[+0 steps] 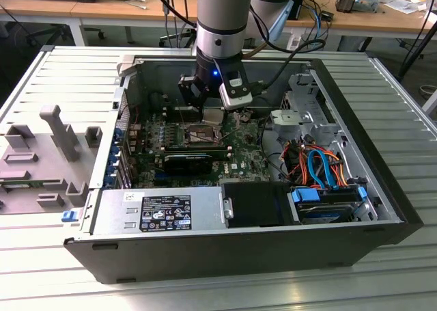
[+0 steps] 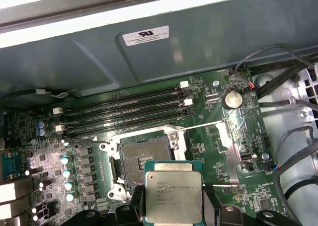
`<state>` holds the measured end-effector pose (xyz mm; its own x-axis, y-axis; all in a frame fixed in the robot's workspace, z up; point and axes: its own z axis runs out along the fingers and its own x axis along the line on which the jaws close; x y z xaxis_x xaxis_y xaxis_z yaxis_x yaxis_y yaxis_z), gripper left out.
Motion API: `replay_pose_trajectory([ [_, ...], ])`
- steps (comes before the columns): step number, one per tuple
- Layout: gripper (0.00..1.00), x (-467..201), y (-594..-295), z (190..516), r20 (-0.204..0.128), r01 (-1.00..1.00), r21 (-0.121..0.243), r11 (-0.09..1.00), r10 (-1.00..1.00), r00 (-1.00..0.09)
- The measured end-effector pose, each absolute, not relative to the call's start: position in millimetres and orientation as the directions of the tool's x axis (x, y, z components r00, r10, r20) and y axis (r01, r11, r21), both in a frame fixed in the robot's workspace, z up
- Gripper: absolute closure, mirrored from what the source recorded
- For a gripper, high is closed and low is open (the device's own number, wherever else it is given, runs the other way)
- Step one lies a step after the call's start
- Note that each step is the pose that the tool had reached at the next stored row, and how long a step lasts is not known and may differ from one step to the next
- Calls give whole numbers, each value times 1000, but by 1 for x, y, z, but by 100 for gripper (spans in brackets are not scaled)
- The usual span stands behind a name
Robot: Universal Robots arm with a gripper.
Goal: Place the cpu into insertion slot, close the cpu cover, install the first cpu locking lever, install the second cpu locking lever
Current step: 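Place the cpu into insertion slot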
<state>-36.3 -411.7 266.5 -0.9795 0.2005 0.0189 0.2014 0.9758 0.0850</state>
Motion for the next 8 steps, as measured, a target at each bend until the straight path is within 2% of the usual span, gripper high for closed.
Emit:
replay_pose_trajectory([
  [8, 45, -36, -412, 266, 19, 205, 85, 975, 205, -979],
])
